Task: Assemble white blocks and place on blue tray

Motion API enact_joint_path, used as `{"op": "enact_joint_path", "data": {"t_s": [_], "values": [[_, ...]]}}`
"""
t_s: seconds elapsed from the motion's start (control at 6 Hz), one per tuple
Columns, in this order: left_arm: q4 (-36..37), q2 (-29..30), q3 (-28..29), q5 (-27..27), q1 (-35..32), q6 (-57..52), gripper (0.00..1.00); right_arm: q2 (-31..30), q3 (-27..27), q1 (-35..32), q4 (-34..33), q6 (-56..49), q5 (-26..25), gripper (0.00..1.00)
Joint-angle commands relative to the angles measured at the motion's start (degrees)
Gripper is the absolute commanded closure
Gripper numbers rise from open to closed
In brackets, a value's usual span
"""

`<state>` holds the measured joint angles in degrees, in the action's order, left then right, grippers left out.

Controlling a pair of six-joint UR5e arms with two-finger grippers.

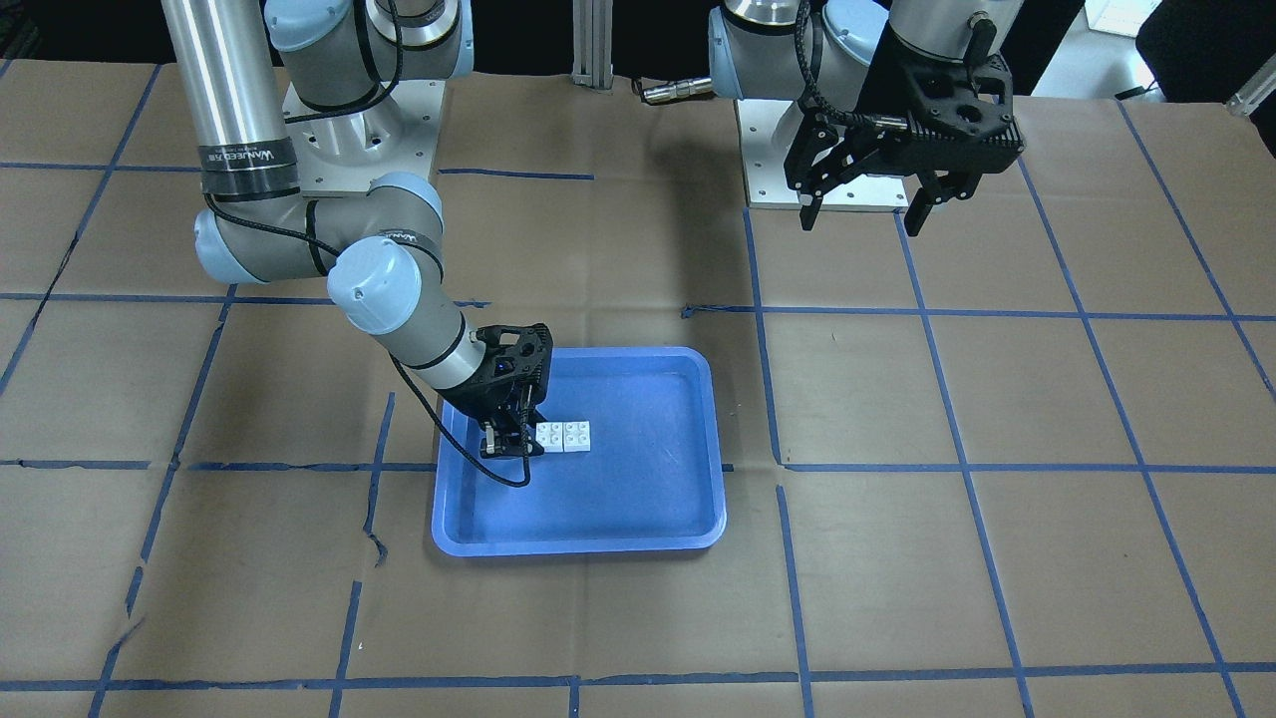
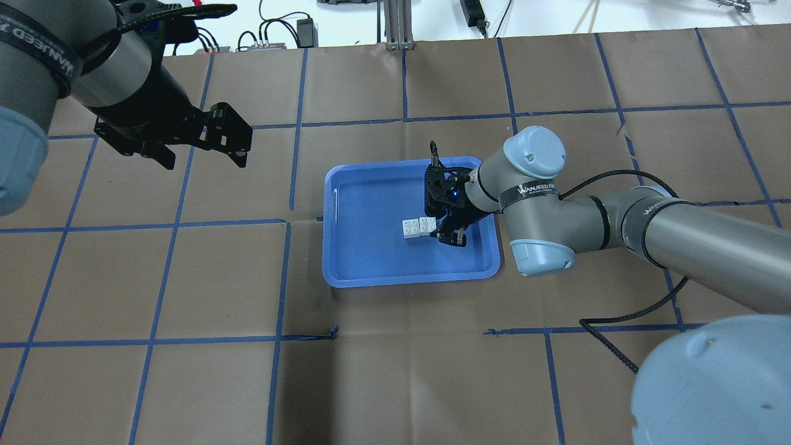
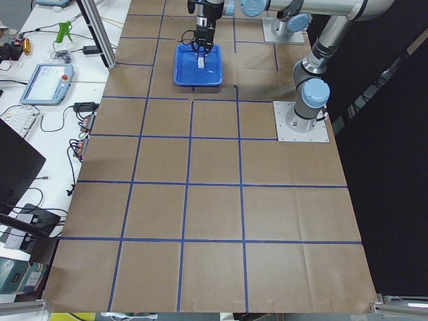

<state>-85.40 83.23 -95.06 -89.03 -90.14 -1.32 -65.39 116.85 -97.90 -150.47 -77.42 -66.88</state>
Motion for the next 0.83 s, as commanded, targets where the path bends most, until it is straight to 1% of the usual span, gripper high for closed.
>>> {"op": "enact_joint_path", "data": {"t_s": [0.0,0.67], "values": [[0.06,0.0,0.05,0.0,-0.03,0.0,0.01,0.0,-0.04,-0.01,-0.09,1.13,-0.01,0.72],[0.06,0.09,0.05,0.09,0.06,0.0,0.01,0.0,-0.04,-0.1,0.0,2.54,0.08,0.72]]}}
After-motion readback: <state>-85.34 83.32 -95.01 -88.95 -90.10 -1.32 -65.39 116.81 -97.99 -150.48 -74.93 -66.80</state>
